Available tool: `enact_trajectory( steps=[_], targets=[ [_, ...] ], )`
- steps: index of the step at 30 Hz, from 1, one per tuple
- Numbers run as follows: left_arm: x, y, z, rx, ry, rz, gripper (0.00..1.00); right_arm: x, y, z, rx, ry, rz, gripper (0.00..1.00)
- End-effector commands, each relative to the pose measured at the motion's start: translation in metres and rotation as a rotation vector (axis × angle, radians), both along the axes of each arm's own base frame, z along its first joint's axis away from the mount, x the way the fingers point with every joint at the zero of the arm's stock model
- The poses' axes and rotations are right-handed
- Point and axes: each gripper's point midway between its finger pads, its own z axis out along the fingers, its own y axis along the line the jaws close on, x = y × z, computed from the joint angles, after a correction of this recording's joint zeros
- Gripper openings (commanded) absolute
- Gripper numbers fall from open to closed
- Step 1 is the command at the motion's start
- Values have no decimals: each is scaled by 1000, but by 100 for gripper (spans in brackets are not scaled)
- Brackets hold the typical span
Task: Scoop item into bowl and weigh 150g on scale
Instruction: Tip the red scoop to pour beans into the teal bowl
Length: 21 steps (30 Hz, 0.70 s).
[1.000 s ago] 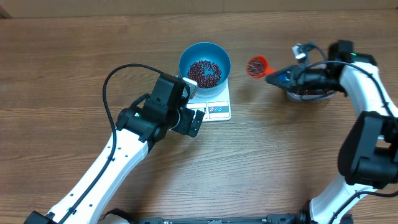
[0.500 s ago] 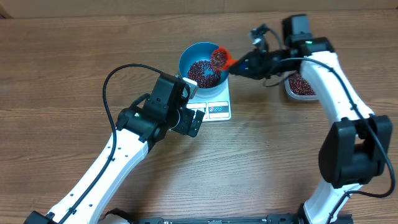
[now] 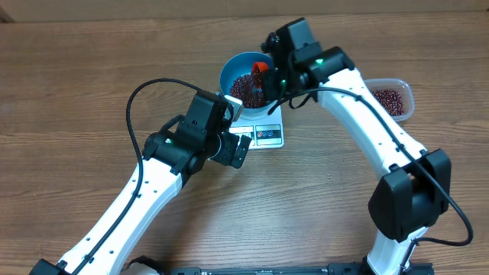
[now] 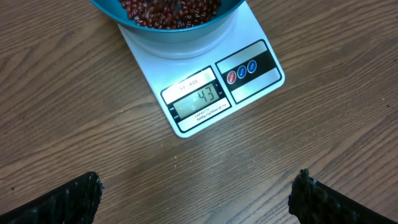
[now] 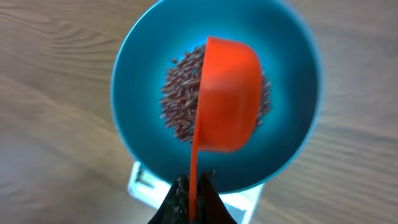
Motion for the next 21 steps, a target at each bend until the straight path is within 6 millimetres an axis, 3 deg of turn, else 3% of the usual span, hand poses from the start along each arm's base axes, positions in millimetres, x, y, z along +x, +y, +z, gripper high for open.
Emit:
enact_trajectory(
  steps=[1, 8, 17, 21],
  targets=[
    [-2, -2, -2, 15, -4, -26, 99, 16, -14, 30, -186, -184, -27, 4],
    [-1, -2, -2, 15, -4, -25, 100, 14, -13, 36, -351, -274, -21, 4],
    [-1, -2, -2, 15, -4, -25, 100, 12, -11, 36, -348, -273, -14, 4],
    [-1, -2, -2, 15, -4, -25, 100, 8, -3, 37, -269, -242, 23, 4]
  ],
)
